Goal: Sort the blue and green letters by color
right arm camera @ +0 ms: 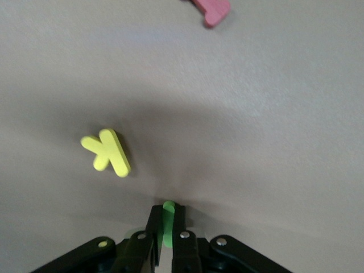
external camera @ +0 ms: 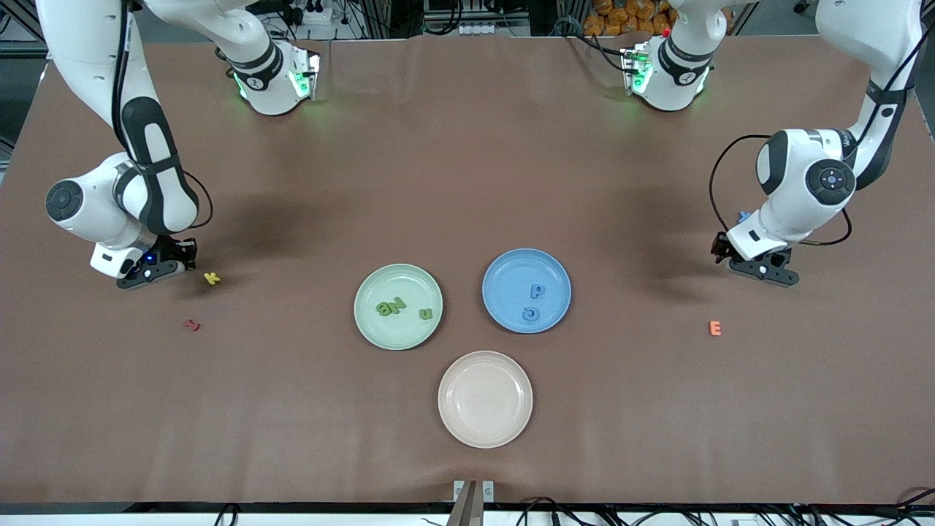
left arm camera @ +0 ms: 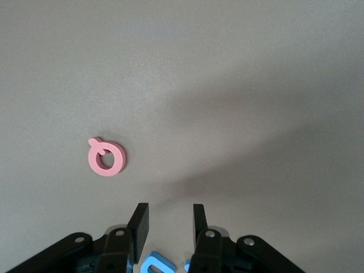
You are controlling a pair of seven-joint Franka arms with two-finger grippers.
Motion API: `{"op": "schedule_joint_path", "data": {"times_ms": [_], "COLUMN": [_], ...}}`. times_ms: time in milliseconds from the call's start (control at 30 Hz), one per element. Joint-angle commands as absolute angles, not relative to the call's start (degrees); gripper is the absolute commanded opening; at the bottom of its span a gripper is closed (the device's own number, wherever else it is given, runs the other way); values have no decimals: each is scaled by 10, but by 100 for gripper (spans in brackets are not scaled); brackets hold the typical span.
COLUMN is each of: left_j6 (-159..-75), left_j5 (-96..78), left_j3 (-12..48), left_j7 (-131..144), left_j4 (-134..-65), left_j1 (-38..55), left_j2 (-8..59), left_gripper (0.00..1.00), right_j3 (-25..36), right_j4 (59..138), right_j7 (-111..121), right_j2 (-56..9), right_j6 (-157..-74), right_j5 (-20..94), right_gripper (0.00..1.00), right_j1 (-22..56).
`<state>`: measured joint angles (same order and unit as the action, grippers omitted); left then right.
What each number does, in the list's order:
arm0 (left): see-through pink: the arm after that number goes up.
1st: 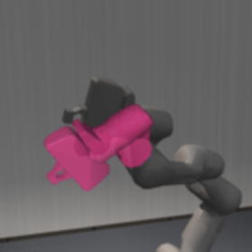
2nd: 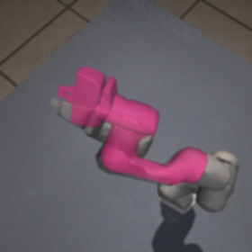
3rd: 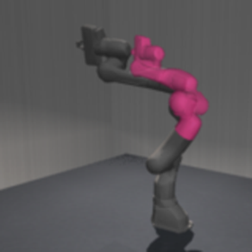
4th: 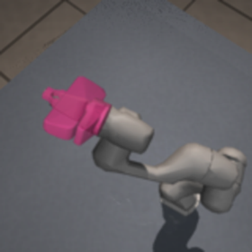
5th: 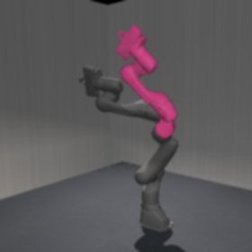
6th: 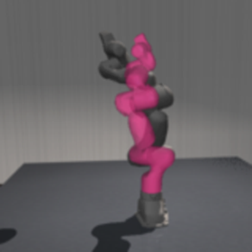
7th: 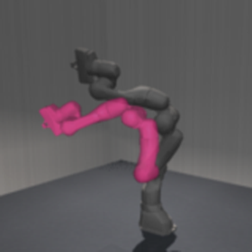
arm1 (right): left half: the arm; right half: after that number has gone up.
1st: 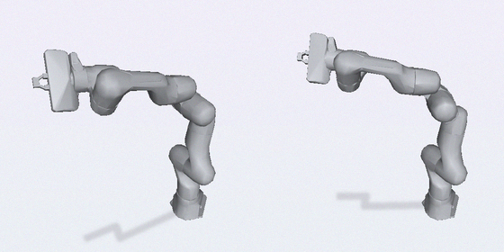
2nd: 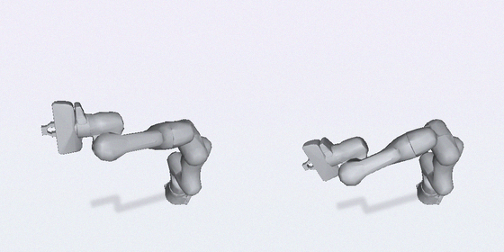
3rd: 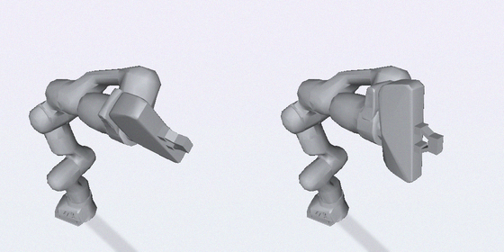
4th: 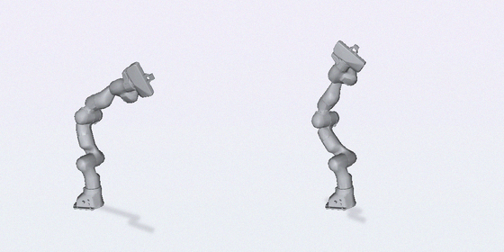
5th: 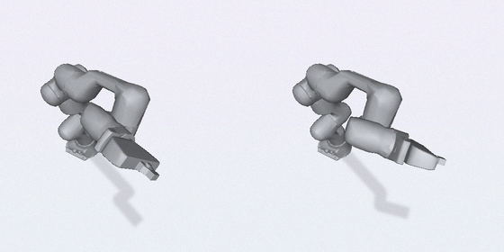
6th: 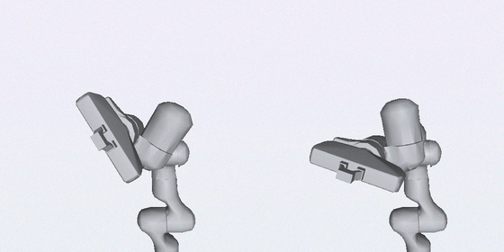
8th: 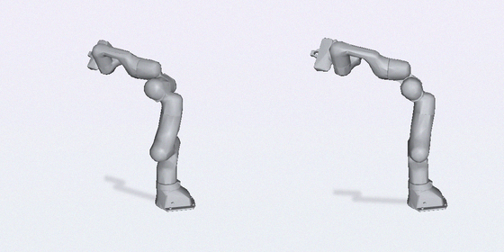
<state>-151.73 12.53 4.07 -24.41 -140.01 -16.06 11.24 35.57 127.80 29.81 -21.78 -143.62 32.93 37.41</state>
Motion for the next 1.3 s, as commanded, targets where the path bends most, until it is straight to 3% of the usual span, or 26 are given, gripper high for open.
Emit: {"op": "schedule_joint_path", "data": {"times_ms": [0,333,534,734,1034,1067,1167,1267], "left_j6": [-1526,-1528,-1528,-1528,-1528,-1528,-1528,-1528], "left_j5": [141,134,134,133,133,133,133,133], "left_j3": [40,40,39,39,39,39,38,37], "left_j7": [-247,-247,-247,-247,-247,-247,-247,-247], "left_j4": [-1431,-1447,-1451,-1457,-1466,-1466,-1469,-1470], "left_j1": [-162,-163,-163,-166,-171,-171,-172,-175], "left_j2": [81,76,76,76,77,77,77,79], "left_gripper": [39,39,38,38,39,38,38,38], "right_j3": [359,357,331,288,274,274,274,275], "right_j4": [1235,1072,998,952,940,940,946,946], "right_j7": [147,-153,-251,-304,-319,-319,-322,-322], "right_j2": [-219,-319,-376,-417,-434,-434,-434,-434], "right_j6": [-1400,-1330,-1328,-1331,-1333,-1332,-1331,-1330], "right_j5": [341,340,341,342,341,338,336,334], "right_gripper": [0,0,0,0,0,17,97,100], "right_j1": [439,529,536,515,512,512,514,515]}}
